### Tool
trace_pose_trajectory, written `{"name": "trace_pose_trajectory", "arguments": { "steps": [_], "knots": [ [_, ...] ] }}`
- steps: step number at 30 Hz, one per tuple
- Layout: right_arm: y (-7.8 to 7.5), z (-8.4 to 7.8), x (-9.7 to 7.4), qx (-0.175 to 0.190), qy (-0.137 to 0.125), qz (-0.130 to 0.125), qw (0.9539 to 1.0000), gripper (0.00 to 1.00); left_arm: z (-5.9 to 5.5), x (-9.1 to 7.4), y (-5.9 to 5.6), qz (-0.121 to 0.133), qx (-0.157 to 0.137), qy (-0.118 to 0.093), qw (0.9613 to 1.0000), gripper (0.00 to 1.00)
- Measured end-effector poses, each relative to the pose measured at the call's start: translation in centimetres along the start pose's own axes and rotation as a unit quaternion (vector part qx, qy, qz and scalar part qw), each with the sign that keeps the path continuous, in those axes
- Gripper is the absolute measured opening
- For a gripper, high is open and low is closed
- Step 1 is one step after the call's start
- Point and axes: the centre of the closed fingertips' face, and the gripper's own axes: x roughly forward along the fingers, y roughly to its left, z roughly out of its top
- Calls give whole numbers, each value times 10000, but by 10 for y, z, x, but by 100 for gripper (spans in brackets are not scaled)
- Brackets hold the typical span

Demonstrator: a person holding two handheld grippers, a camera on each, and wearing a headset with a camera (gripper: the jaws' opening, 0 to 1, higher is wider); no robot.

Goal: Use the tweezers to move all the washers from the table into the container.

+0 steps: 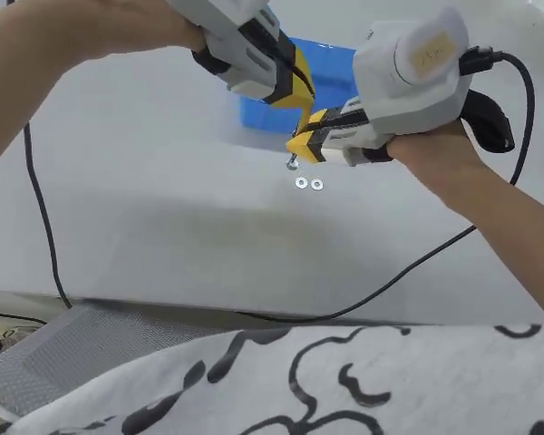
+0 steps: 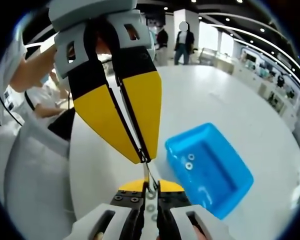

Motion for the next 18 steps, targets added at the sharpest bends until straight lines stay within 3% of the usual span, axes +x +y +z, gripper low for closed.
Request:
{"name": "trace_pose_trajectory", "arguments": {
  "steps": [8, 18],
  "knots": [
    [-11, 10, -4, -98, -81, -115, 9999, 3, -4, -8, 20, 62, 25, -148, 9999, 0],
    [-28, 22, -5, -159, -117, -206, 9996, 3, -7, -13, 40, 156, 138, -119, 9997, 0]
  ]
}}
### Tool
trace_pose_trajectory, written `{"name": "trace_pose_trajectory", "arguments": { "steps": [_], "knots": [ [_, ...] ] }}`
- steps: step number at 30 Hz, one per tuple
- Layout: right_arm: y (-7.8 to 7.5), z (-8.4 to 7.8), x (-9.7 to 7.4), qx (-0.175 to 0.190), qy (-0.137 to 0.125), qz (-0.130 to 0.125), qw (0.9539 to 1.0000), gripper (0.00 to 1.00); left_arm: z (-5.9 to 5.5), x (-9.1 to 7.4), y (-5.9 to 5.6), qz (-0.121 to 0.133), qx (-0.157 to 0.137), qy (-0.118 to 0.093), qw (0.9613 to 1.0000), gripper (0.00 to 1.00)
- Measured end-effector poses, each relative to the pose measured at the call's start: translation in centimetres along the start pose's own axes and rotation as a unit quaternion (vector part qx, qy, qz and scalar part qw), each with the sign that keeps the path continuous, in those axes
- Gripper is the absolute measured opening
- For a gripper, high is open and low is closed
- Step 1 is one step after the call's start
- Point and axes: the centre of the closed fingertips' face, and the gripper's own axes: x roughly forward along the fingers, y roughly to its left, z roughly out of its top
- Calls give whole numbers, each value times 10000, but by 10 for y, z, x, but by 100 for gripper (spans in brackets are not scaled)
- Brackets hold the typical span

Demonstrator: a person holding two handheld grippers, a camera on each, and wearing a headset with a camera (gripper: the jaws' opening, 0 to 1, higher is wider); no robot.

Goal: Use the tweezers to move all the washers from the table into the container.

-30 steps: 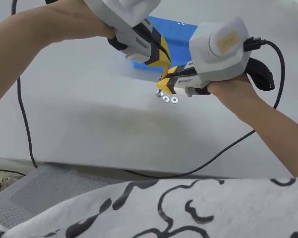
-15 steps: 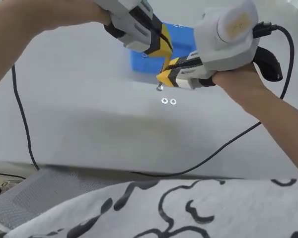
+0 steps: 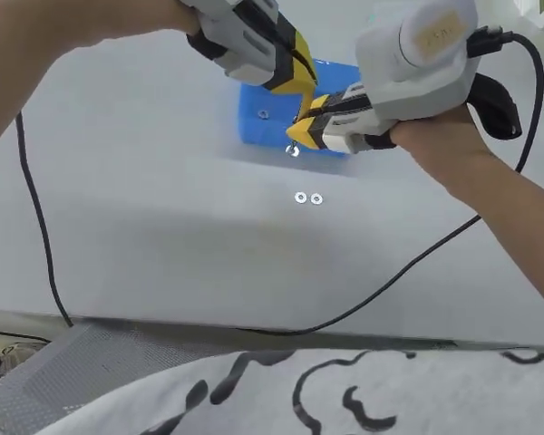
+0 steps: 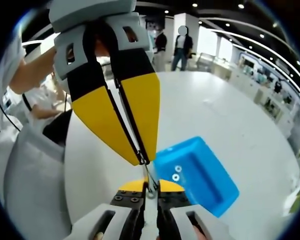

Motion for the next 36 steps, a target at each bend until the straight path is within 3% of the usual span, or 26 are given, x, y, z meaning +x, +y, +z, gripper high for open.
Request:
{"name": "trace_pose_trajectory", "arguments": {
  "steps": [10, 19, 36],
  "knots": [
    [-16, 17, -3, 103, -178, -112, 9997, 3, 10, -5, 16, 181, 65, -49, 9998, 0],
    [-31, 21, 2, 124, -240, -221, 9994, 3, 7, 2, 28, 286, 143, 16, 9995, 0],
    [-42, -3, 27, 286, -51, -152, 9995, 4, -22, 26, 42, 281, -116, 94, 9995, 0]
  ]
}}
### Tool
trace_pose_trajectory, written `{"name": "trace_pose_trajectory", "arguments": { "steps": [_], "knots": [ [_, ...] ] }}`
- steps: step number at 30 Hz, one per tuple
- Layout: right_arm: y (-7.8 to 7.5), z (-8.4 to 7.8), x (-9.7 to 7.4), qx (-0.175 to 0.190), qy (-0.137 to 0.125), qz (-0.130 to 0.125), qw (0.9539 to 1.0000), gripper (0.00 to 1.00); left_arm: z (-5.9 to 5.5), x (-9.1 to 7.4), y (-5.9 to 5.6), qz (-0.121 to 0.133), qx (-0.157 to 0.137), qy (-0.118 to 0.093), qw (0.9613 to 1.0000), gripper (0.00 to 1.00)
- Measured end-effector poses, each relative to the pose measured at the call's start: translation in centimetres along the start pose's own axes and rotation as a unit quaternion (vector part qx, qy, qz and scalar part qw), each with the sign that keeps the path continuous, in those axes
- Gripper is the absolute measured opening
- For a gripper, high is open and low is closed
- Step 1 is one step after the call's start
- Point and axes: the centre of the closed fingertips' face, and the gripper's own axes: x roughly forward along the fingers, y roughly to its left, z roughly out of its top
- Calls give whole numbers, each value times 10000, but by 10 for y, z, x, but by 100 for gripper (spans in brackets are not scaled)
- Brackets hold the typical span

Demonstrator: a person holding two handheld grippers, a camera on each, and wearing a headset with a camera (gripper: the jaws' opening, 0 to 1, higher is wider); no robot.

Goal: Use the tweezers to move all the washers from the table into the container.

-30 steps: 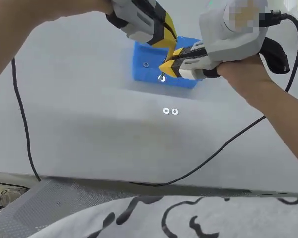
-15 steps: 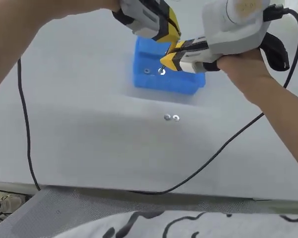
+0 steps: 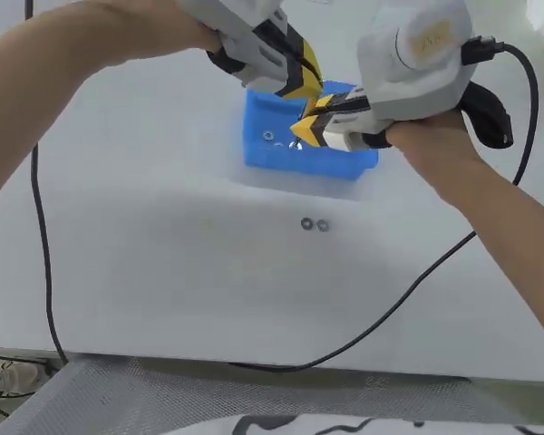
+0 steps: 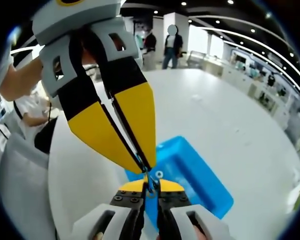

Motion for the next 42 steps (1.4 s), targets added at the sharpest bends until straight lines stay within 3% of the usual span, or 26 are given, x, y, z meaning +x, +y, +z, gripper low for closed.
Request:
{"name": "trace_pose_trajectory", "arguments": {
  "steps": [5, 13, 29, 32, 35, 42],
  "knots": [
    [2, -6, 9, 79, 28, 78, 9999, 4, -11, 7, 1, -52, -76, 48, 9999, 0],
    [0, -13, 19, 115, 98, 156, 9998, 4, -19, 13, 1, -85, -248, 16, 9997, 0],
    [-4, -14, 20, 204, 4, 182, 9996, 4, -20, 16, 8, -93, -278, -89, 9995, 0],
    [-3, -14, 20, 253, -4, 222, 9994, 5, -21, 15, 6, -99, -276, -67, 9995, 0],
    [5, -12, 16, 112, 66, 68, 9999, 6, -21, 15, 4, -97, -228, -53, 9997, 0],
    [9, -8, 0, 28, -17, -37, 10000, 6, -10, 5, -4, -73, -173, -157, 9997, 0]
  ]
}}
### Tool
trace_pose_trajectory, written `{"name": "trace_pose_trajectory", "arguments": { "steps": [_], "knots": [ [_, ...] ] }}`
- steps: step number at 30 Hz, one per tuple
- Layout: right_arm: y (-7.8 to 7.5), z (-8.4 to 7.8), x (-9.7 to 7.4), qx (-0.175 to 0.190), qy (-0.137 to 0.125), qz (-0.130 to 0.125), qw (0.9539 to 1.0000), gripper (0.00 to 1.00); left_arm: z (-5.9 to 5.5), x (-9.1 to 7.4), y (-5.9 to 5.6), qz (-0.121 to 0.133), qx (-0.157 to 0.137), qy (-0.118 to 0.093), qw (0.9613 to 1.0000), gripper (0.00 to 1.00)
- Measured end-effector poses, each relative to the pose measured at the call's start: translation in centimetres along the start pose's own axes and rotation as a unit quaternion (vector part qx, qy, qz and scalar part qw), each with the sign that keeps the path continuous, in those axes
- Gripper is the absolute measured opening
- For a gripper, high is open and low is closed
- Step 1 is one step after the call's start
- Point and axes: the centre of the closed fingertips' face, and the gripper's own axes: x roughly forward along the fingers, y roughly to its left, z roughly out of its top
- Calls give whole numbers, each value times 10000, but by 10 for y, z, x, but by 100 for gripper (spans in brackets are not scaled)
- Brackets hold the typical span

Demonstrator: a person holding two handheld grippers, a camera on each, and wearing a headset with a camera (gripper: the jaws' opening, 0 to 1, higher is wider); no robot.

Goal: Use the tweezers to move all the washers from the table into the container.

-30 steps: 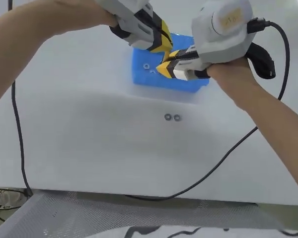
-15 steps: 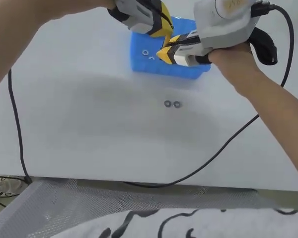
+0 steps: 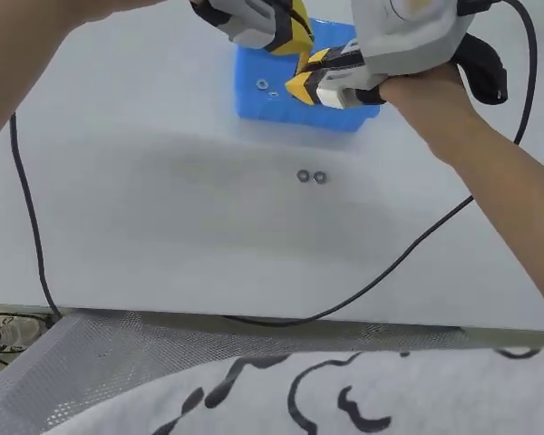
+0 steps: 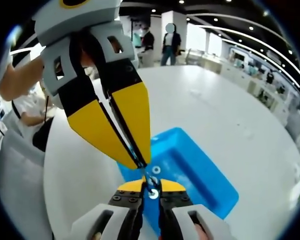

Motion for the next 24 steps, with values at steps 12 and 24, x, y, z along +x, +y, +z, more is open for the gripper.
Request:
{"name": "trace_pose_trajectory", "arguments": {
  "steps": [12, 24],
  "knots": [
    [14, 15, -28, -138, -267, -266, 9992, 7, 23, -22, -17, 124, 218, -112, 9996, 0],
    [32, 23, -54, -145, -508, -308, 9981, 7, 39, -30, -41, 164, 480, -48, 9987, 0]
  ]
}}
